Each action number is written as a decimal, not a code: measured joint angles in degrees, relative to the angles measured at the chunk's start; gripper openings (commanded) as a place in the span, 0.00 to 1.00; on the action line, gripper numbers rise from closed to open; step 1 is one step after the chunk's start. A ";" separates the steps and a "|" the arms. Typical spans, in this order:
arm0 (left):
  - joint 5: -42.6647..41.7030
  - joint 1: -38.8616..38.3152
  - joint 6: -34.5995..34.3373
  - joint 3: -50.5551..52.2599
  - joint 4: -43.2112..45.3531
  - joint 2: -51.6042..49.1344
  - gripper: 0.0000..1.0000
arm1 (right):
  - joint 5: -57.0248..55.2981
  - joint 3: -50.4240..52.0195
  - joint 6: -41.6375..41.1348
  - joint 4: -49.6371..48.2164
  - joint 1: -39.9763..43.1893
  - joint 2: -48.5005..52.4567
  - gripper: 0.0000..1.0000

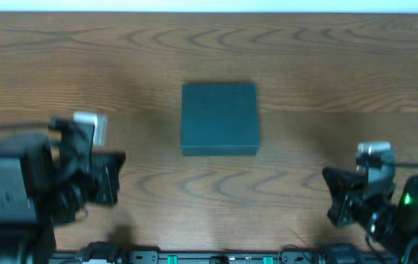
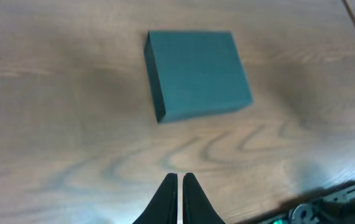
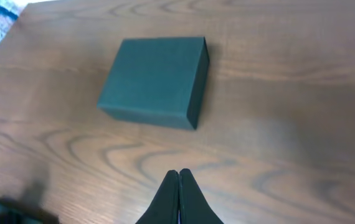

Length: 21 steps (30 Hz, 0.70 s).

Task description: Pack container

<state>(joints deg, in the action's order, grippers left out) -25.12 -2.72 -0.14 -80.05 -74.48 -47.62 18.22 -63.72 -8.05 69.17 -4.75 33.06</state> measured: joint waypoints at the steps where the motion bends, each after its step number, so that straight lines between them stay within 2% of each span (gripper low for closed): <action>1: 0.02 0.00 -0.02 3.72 0.02 3.98 0.06 | -0.02 2.60 0.02 0.70 0.00 -3.48 0.02; 9: 0.00 0.00 -3.15 17.62 0.44 18.58 0.06 | 0.26 11.54 -0.15 3.91 0.00 -18.93 0.02; 10: 0.02 0.00 -3.85 18.73 1.03 19.80 0.06 | 0.28 12.26 -0.37 3.85 0.00 -20.26 0.11; 11: 0.00 0.00 -4.57 19.61 1.36 20.83 0.22 | 0.31 12.76 -0.50 3.78 0.00 -21.27 0.52; 12: 0.02 0.00 -4.85 19.89 1.73 21.29 0.79 | 0.37 12.94 -0.96 3.54 0.00 -21.62 0.99; 13: 0.00 0.00 -5.35 19.93 2.10 21.46 0.95 | 0.44 12.94 -1.05 3.32 0.00 -21.64 0.99; 17: 0.00 0.00 -7.61 20.00 3.58 21.55 0.95 | 0.39 13.11 -4.74 3.67 0.00 -21.62 0.99; 21: 0.02 0.00 -10.40 20.00 2.23 21.53 0.95 | 0.42 13.22 -13.70 3.76 0.00 -21.62 0.99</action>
<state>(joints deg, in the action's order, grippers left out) -25.10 -2.72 -10.55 -60.05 -72.25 -26.09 18.63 -50.50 -21.76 72.93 -4.75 11.44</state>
